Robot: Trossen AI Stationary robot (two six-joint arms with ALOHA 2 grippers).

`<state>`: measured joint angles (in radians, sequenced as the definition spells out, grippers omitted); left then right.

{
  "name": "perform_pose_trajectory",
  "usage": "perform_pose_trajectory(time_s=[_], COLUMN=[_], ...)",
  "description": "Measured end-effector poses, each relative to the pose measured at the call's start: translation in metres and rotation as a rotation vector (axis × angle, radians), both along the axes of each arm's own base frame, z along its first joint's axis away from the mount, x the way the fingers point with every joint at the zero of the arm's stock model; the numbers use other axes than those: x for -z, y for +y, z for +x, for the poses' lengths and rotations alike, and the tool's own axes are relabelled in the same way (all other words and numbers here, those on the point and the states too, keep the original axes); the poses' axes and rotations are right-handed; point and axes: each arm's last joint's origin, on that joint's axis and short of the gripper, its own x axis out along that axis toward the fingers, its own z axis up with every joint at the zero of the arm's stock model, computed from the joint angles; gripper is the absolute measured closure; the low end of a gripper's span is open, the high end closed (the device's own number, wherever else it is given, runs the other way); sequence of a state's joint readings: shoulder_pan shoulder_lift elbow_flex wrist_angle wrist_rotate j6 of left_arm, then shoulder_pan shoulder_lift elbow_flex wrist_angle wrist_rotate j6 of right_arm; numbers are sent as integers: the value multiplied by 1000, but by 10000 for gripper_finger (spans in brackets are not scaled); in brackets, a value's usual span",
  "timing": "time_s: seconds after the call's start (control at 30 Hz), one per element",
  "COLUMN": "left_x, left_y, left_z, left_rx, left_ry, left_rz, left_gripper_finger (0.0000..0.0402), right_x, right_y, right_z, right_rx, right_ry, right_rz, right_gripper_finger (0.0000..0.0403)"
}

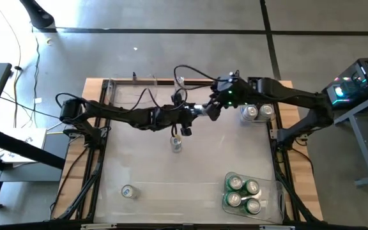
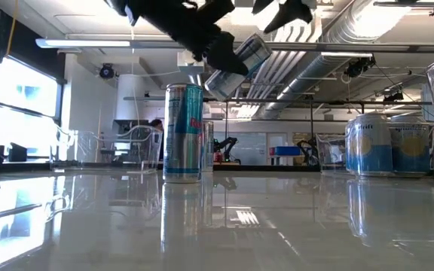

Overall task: Sort soda cans
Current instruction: Put the top left white blue soda can into the top left transparent bin

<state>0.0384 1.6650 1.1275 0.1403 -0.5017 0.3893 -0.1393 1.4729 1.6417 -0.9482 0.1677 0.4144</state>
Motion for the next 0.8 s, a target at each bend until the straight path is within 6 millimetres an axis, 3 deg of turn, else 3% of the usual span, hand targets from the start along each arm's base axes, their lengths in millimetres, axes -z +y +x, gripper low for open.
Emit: perform_pose_trajectory(time_s=[0.2,0.33,0.57,0.8], left_x=[21,31,36,55], left_y=[0,4,20,26], left_z=[-7,-15,-49,-101], left_rx=[-8,-19,7,-22], left_ry=[-105,-202,-418,-516], left_rz=[-87,-150,-286,-333], left_gripper_finger=[189,186,185,185], right_x=[-21,-18,42,95], right_y=[21,45,74,98], right_z=[-23,-29,-38,-39], right_rx=[26,14,-26,-48], right_ry=[-48,-41,-72,-296], right_rz=[-161,-270,-254,-150], right_gripper_finger=[131,131,130,130])
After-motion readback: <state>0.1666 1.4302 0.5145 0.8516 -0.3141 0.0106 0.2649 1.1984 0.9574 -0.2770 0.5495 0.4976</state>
